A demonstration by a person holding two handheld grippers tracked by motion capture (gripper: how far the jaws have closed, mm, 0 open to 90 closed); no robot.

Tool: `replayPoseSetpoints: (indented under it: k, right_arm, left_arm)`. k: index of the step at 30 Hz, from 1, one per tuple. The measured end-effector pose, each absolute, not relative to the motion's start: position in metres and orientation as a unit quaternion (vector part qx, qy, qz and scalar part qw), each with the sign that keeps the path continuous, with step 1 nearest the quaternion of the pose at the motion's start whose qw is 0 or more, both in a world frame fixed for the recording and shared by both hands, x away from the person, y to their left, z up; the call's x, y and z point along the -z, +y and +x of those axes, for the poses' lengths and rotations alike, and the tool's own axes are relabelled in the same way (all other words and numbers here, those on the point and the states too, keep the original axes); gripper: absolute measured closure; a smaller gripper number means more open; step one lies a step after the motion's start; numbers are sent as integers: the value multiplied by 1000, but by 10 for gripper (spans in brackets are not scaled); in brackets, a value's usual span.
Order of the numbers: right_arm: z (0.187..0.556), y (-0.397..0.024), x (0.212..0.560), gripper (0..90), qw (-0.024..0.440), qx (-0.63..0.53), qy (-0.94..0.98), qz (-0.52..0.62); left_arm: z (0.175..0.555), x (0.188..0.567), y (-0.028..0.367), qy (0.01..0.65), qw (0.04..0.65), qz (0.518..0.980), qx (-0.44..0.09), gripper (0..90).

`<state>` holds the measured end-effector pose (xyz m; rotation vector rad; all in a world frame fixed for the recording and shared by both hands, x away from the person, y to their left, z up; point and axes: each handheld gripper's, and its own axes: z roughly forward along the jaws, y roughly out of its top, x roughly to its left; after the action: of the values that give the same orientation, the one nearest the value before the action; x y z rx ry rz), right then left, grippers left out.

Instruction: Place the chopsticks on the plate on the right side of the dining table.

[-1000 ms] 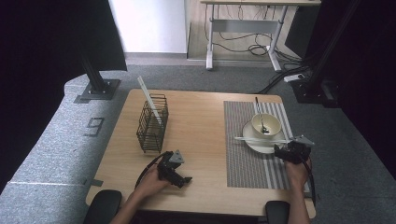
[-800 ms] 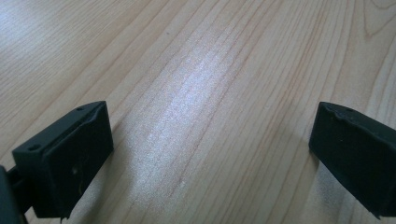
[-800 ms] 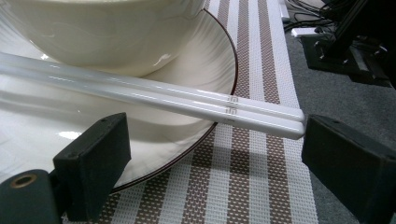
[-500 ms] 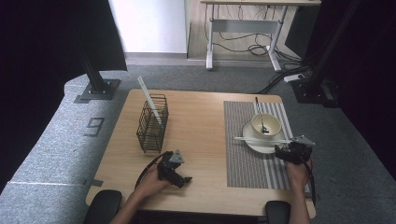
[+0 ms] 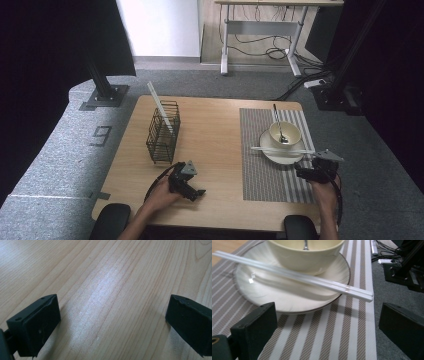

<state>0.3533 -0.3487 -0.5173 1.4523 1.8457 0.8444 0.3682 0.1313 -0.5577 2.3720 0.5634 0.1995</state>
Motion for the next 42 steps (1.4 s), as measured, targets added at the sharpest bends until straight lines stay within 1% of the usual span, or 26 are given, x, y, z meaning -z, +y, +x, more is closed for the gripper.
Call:
replayPoseSetpoints:
  k: [6, 14, 20, 26, 33, 38, 42]
  right_arm:
    - [334, -338, 503, 1, 314, -319, 715, 537]
    - [312, -312, 480, 0, 295, -322, 741, 510]
    - [305, -286, 461, 0, 276, -339, 758, 485]
    - [308, -255, 450, 0, 261, -351, 777, 452]
    - [323, -226, 457, 0, 231, -359, 795, 431]
    - [337, -209, 475, 0, 223, -334, 810, 428]
    - [345, -200, 493, 0, 210, -339, 812, 427]
  left_arm:
    - [368, 558, 131, 217, 341, 912, -77, 0]
    - [368, 558, 131, 217, 342, 911, -77, 0]
    - [368, 558, 131, 220, 342, 911, -77, 0]
    - [368, 558, 131, 220, 342, 910, -77, 0]
    - [368, 558, 131, 220, 342, 910, -78, 0]
    - [367, 558, 131, 222, 341, 910, -79, 0]
    - [367, 558, 131, 223, 341, 910, -80, 0]
